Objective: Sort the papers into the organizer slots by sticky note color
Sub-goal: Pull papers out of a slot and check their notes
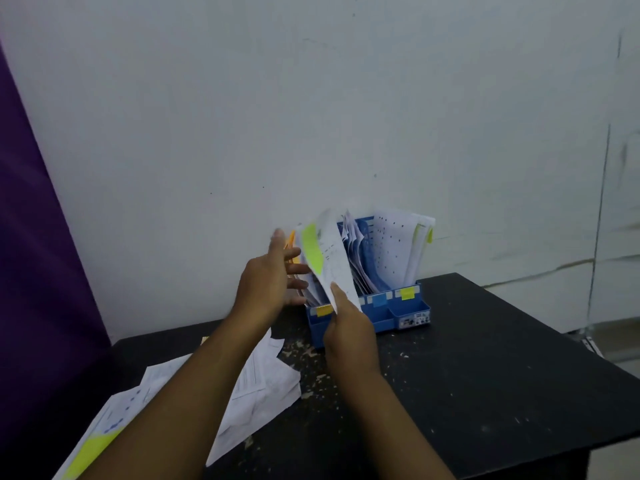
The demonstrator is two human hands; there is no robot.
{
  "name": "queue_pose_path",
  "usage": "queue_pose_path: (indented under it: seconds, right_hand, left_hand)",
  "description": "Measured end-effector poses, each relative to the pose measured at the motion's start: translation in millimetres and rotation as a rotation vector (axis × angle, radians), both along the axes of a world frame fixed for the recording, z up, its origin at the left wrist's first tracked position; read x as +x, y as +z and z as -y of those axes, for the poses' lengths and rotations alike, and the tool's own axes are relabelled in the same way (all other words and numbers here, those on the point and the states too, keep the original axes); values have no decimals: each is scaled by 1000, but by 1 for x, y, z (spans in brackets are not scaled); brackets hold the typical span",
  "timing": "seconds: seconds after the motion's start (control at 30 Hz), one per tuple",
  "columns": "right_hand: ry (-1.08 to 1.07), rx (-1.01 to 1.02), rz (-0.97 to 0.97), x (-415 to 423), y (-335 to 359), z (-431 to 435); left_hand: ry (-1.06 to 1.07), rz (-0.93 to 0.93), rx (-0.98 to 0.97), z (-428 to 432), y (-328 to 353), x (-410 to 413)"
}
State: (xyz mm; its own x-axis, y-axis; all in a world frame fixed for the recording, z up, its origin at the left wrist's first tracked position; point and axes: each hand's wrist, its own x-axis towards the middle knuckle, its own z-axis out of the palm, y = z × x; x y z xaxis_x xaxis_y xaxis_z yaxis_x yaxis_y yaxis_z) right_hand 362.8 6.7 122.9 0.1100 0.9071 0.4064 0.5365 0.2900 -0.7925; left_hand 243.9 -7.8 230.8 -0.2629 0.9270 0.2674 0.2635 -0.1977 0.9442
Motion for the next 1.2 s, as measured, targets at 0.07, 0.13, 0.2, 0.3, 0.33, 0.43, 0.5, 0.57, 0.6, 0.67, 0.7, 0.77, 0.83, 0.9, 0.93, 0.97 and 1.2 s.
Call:
queue_pose_path:
  seconds: [0.07, 0.13, 0.2, 0.3, 0.33, 0.43, 0.5, 0.57, 0.6, 0.67, 0.7, 0.77, 0.83, 0.9, 0.93, 0.97, 1.2]
  right_hand:
    - [-23, 6, -40, 5, -1, -13]
    - [-23, 28, -44, 11, -3, -24]
    - [-18, 53, -44, 15, -5, -31]
    - [1, 94, -53, 20, -7, -38]
    - [14, 115, -63, 21, -9, -40]
    - [16, 161, -86, 30, -13, -55]
    - [27, 176, -83, 35, -14, -61]
    - [43, 194, -63, 37, -15, -68]
    - [50, 204, -60, 38, -15, -70]
    - [57, 226, -67, 38, -15, -78]
    - [61, 233, -71, 36, -14, -82]
    - [80, 275, -95, 34, -10, -87]
    - [109, 310, -119, 24, -9, -95]
    - [130, 329, -165, 15, -6, -104]
    - [134, 336, -178, 7, -6, -111]
    - [131, 351, -172, 1, -5, -120]
    - [86, 392, -109, -27, -3, -189]
  left_hand:
    - [-12, 46, -17, -20, -12, -2]
    - [21, -83, -11, -49, -34, -9]
    - [-11, -285, -13, -77, -56, -14]
    - [-89, -524, -42, -114, -68, -9]
    - [-116, -595, -63, -126, -68, -7]
    - [-203, -779, -88, -176, -73, 2]
    - [-234, -857, -106, -202, -77, 7]
    - [-238, -846, -135, -213, -77, 14]
    - [-237, -810, -144, -215, -77, 16]
    - [-226, -743, -148, -218, -80, 18]
    - [-215, -715, -148, -220, -82, 16]
    - [-184, -640, -130, -215, -83, 15]
    - [-179, -547, -97, -212, -83, 11]
    - [-191, -461, -56, -207, -82, 7]
    - [-203, -434, -40, -207, -82, 3]
    - [-215, -412, -21, -206, -81, 1]
    - [-284, -320, -5, -202, -84, -12]
